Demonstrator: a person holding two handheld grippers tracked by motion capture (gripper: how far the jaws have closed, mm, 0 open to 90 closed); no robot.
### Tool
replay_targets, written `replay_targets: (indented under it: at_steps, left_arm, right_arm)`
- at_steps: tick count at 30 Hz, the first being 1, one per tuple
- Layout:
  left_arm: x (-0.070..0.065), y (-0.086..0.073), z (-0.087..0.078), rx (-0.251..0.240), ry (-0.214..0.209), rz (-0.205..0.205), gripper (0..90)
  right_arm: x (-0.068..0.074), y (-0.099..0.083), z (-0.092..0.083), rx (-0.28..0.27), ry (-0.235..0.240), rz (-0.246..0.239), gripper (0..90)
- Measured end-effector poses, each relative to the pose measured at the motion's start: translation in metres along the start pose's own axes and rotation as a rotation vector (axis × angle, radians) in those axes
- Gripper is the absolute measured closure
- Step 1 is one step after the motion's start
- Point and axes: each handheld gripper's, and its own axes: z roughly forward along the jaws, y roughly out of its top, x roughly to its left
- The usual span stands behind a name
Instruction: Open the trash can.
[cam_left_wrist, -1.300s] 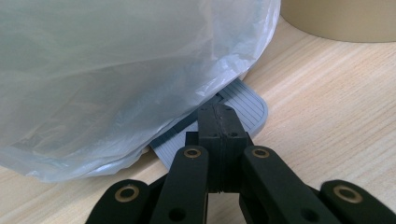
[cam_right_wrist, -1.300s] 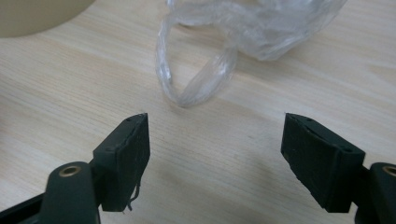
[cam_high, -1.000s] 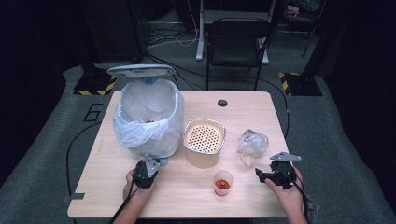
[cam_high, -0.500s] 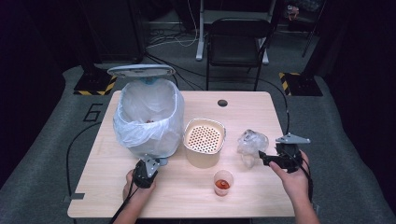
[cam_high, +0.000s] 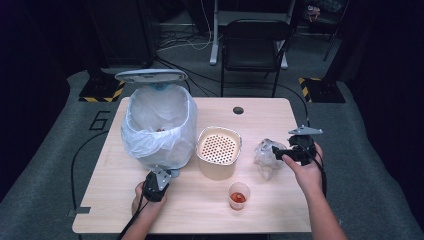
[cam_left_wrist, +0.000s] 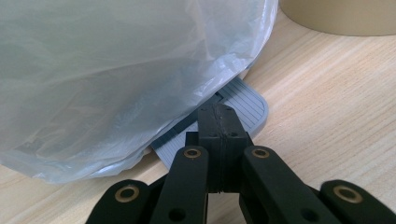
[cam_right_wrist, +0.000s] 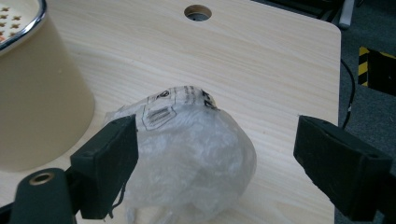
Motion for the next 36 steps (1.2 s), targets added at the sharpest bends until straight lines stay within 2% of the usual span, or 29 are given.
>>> replay_targets:
  at_steps: [5,7,13,18,22,25,26,32,36]
  left_arm:
    - [0.0,0.0,0.0,0.007,-0.007,0.001,90.0]
    - [0.0,0.0,0.0,0.006,-0.005,0.001,90.0]
    - [-0.001,0.0,0.0,0.005,-0.002,0.005,90.0]
    - [-0.001,0.0,0.0,0.005,-0.001,0.008,90.0]
    - [-0.001,0.0,0.0,0.004,0.0,0.009,90.0]
    - [-0.001,0.0,0.0,0.005,0.0,0.009,90.0]
    - [-0.001,0.0,-0.001,0.005,-0.001,0.007,90.0]
    - [-0.001,0.0,-0.001,0.005,0.004,0.013,90.0]
    - [-0.002,0.0,-0.001,0.006,0.004,0.012,90.0]
  right_arm:
    - [-0.001,0.004,0.012,0.007,-0.005,0.012,12.0]
    - [-0.002,0.005,0.022,0.018,0.008,0.04,11.6]
    - [0.003,0.001,0.036,0.053,0.003,0.043,11.7]
    - [0.009,-0.01,0.051,0.087,0.004,0.022,12.1]
    - [0.012,-0.017,0.056,0.107,0.004,0.038,13.6]
    - [0.013,-0.022,0.06,0.118,0.004,0.023,13.6]
    - [0.015,-0.024,0.06,0.124,0.006,0.035,13.7]
    - [0.016,-0.037,0.068,0.126,-0.001,0.028,15.1]
    - [0.017,-0.043,0.072,0.131,-0.004,0.053,17.8]
